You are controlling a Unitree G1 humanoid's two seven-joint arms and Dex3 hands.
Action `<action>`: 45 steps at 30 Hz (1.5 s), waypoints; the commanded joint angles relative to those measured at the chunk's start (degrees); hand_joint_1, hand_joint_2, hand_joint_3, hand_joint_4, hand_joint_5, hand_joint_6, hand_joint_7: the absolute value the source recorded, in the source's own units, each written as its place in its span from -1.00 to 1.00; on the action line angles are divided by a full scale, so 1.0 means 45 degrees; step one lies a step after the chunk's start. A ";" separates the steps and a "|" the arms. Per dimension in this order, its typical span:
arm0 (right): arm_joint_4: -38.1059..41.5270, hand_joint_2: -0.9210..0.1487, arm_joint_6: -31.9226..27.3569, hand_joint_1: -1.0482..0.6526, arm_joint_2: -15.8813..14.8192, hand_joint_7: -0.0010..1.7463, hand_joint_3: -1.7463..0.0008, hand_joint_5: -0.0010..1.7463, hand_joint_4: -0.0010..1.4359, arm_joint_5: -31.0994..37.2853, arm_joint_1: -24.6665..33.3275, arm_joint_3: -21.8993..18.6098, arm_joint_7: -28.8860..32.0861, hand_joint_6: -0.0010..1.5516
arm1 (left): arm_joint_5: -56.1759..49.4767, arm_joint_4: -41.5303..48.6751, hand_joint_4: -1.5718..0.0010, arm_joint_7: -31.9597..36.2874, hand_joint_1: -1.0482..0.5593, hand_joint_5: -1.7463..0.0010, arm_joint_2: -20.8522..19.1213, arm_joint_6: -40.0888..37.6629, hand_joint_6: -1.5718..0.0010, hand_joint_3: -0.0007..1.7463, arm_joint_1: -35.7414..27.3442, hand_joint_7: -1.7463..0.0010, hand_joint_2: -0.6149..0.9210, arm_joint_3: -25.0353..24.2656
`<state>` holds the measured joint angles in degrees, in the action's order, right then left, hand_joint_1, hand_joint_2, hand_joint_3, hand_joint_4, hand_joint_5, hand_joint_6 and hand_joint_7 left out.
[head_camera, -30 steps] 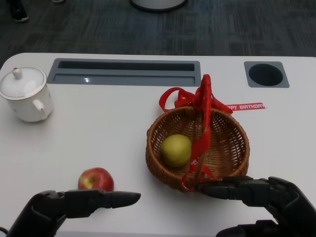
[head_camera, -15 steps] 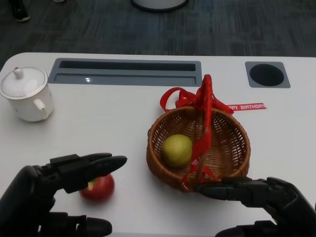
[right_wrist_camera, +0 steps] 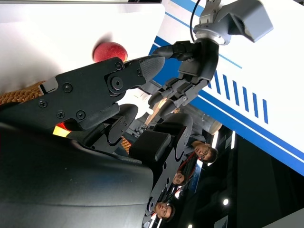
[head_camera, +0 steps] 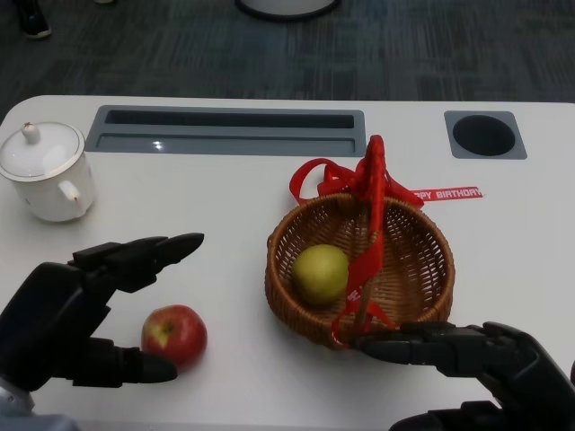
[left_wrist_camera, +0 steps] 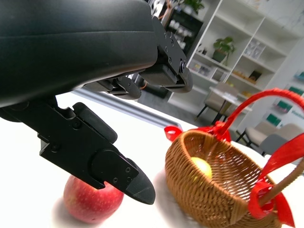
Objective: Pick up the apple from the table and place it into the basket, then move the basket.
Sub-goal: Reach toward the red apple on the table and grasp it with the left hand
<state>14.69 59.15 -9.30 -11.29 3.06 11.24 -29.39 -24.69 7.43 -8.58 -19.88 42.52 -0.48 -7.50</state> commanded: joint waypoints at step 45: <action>-0.1046 -0.74 -0.0382 -0.17 -0.0154 -1.00 1.00 -1.00 0.19 0.0165 0.0741 -0.0149 0.0395 0.01 | 0.0106 1.0697 0.49 0.1499 -0.53 0.99 -0.0089 -0.0824 0.53 -1.00 0.4906 1.00 0.65 0.4770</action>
<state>10.57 57.52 -9.56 -10.30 6.12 11.10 -28.21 -23.84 54.14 -0.32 -20.86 40.15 21.81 13.04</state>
